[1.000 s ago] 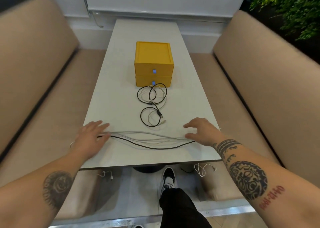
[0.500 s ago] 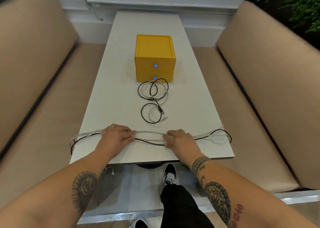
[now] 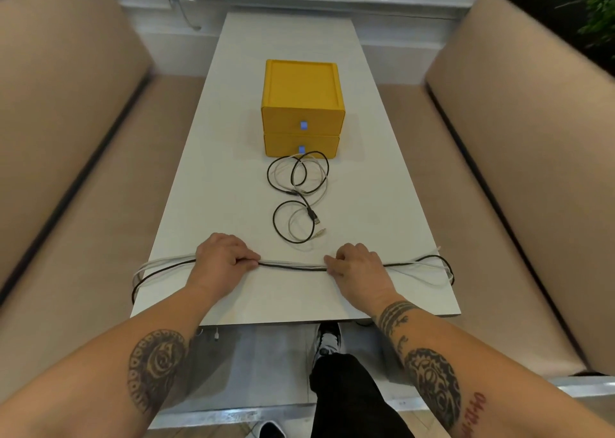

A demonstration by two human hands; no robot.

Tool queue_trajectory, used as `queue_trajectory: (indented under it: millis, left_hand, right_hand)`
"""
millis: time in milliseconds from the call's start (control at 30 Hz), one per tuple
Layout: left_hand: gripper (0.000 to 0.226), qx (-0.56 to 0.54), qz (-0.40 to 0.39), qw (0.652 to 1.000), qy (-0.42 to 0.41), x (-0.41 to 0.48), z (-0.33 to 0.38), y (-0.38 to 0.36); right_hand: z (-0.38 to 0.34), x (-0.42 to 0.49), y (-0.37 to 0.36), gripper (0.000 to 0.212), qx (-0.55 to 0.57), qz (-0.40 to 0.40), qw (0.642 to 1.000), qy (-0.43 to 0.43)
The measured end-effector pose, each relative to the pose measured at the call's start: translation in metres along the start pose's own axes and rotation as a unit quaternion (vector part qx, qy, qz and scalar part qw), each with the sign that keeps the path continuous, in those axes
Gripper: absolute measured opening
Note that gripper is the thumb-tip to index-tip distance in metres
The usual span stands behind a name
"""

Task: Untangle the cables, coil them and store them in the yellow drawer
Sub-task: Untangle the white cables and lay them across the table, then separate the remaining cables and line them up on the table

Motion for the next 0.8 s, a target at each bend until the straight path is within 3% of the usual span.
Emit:
queue_trajectory:
  millis: [100, 167, 233, 300, 400, 467, 533, 633, 800]
  left_hand:
    - [0.024, 0.02, -0.049, 0.999, 0.002, 0.002, 0.003, 0.003]
    - [0.026, 0.025, -0.069, 0.997, -0.009, 0.003, 0.004, 0.005]
    - [0.018, 0.022, -0.083, 0.996, -0.015, 0.004, 0.005, 0.006]
    - [0.027, 0.016, -0.092, 0.995, -0.022, 0.006, 0.008, 0.008]
    - [0.045, 0.003, -0.095, 0.995, -0.021, 0.011, 0.015, 0.011]
    - [0.041, -0.012, -0.085, 0.996, -0.014, 0.015, 0.02, 0.016]
    - [0.023, -0.024, -0.071, 0.997, -0.004, 0.02, 0.023, 0.022]
    - [0.01, -0.077, -0.044, 0.996, 0.009, 0.033, 0.029, 0.034]
    - [0.03, -0.206, 0.012, 0.977, 0.06, 0.063, 0.07, 0.065]
  right_hand:
    - [0.009, 0.013, 0.009, 0.032, 0.081, -0.134, 0.986, -0.057]
    - [0.009, 0.025, 0.017, 0.039, 0.164, -0.161, 0.967, -0.107]
    - [0.004, 0.043, 0.03, 0.042, 0.24, -0.097, 0.954, -0.151]
    - [-0.007, 0.061, 0.04, 0.049, 0.293, -0.05, 0.936, -0.188]
    - [-0.03, 0.085, 0.042, 0.066, 0.359, -0.07, 0.899, -0.241]
    - [-0.036, 0.1, 0.036, 0.051, 0.376, -0.075, 0.885, -0.265]
    - [-0.034, 0.113, 0.038, 0.032, 0.423, -0.055, 0.855, -0.296]
    - [-0.03, 0.133, 0.063, 0.026, 0.467, -0.008, 0.83, -0.306]
    - [-0.03, 0.159, 0.141, 0.025, 0.519, 0.095, 0.81, -0.257]
Point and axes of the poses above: each hand's wrist, its own x-axis towards the middle knuckle, its own y-axis out of the back of the hand, z = x × y, the point moved 5 cm from there along x, towards the middle knuckle, and after that the axes turned 3 degrees about x, right-handed, at the moved point
